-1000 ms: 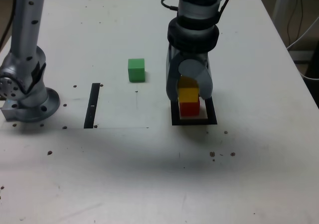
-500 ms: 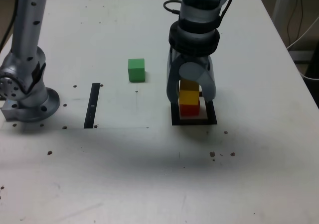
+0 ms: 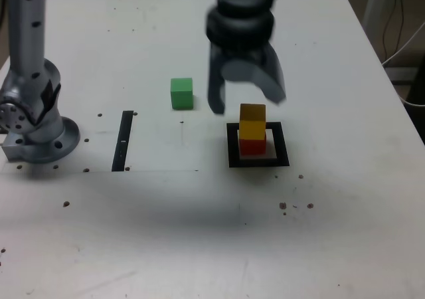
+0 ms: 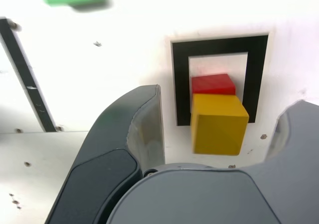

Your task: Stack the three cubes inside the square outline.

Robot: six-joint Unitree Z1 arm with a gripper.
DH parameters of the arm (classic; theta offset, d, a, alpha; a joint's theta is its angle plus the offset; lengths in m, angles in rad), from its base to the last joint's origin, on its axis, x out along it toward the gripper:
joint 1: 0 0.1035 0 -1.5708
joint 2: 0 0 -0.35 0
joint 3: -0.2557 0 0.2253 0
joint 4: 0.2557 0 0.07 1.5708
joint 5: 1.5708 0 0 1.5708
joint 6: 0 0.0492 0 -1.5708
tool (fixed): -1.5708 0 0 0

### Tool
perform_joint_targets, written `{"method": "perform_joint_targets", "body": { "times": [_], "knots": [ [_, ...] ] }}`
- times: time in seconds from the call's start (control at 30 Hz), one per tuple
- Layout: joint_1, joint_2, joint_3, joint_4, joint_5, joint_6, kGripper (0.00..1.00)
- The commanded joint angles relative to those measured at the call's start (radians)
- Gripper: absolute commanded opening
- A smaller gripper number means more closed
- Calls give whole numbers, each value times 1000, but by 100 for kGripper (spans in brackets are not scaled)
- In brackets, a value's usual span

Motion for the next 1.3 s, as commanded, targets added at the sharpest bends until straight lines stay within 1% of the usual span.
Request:
{"method": "perform_joint_targets", "body": {
  "times": [0.0,0.1,0.2,0.33,0.43,0.57,0.77,0.97,1.1,1.27],
  "knots": [
    [35,-71,25,20,21,33,99],
    [108,-124,76,26,23,104,99],
    [201,-166,153,4,25,178,99],
    [324,-223,272,-61,51,237,100],
    [390,-237,338,-103,71,260,100],
    [412,-202,366,-121,73,272,100],
    [425,-108,369,-131,63,292,99],
    [427,-20,370,-185,27,320,93],
    [427,15,369,-213,6,338,89],
    [429,23,371,-231,2,344,82]
  ]
}}
